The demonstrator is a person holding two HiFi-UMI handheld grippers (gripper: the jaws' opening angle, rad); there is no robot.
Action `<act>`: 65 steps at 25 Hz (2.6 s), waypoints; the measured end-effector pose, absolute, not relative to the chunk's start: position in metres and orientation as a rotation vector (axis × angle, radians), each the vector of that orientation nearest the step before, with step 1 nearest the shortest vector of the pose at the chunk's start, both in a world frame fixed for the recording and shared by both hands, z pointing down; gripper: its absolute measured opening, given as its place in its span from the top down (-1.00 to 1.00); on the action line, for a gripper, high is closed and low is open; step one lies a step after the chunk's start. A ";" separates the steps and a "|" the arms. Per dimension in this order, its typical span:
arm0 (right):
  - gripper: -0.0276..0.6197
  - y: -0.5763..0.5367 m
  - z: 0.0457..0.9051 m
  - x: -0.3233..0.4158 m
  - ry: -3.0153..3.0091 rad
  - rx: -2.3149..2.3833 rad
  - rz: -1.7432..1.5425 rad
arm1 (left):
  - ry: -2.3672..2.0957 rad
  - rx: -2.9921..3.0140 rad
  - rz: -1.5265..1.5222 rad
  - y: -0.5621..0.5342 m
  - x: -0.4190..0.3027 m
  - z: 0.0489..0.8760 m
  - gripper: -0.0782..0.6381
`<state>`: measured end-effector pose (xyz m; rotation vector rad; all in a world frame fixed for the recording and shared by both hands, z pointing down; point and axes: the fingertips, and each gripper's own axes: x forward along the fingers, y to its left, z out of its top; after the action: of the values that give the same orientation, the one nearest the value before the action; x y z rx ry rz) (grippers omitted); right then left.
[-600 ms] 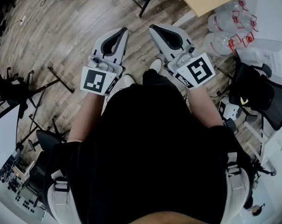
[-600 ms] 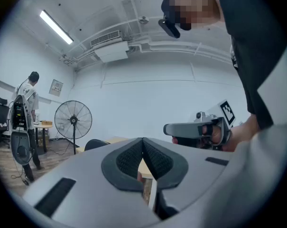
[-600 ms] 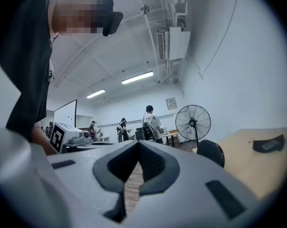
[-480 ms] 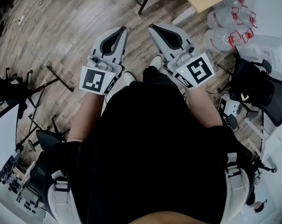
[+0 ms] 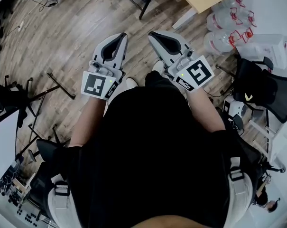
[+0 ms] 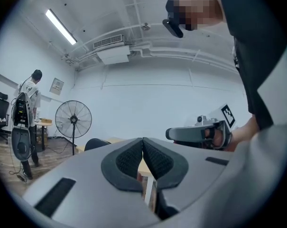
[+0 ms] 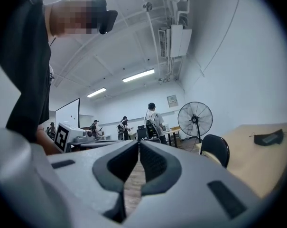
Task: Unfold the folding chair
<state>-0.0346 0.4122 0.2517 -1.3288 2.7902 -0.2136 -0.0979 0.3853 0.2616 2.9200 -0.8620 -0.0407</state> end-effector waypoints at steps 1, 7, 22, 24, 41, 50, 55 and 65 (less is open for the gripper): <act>0.90 0.412 0.250 -0.034 2.783 -1.321 -0.215 | -0.868 2.921 -0.041 0.385 -0.099 0.261 0.79; 0.69 0.404 0.243 -0.018 2.758 -1.355 -0.199 | -0.857 2.941 -0.057 0.380 -0.088 0.255 0.59; -0.07 0.370 0.239 0.061 2.716 -1.408 -0.168 | -0.839 2.959 -0.022 0.350 -0.018 0.251 0.07; -0.12 0.364 0.239 0.073 2.715 -1.409 -0.162 | -0.852 2.963 -0.017 0.345 -0.007 0.250 -0.01; -0.64 0.311 0.244 0.142 2.739 -1.351 -0.178 | -0.941 2.937 0.030 0.306 0.056 0.252 -0.24; -0.64 0.252 0.250 0.134 2.758 -1.382 -0.174 | -0.960 2.928 0.029 0.238 0.044 0.264 -0.24; -0.64 0.201 0.250 0.127 2.766 -1.420 -0.182 | -0.936 2.930 0.008 0.184 0.038 0.261 -0.24; -0.64 0.096 0.247 0.092 2.775 -1.464 -0.186 | -0.908 2.963 0.018 0.081 0.001 0.254 -0.24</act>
<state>0.0916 0.0956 0.2470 -1.4643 2.7745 -0.1858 0.0011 0.0810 0.2542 2.9627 -0.9079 0.0181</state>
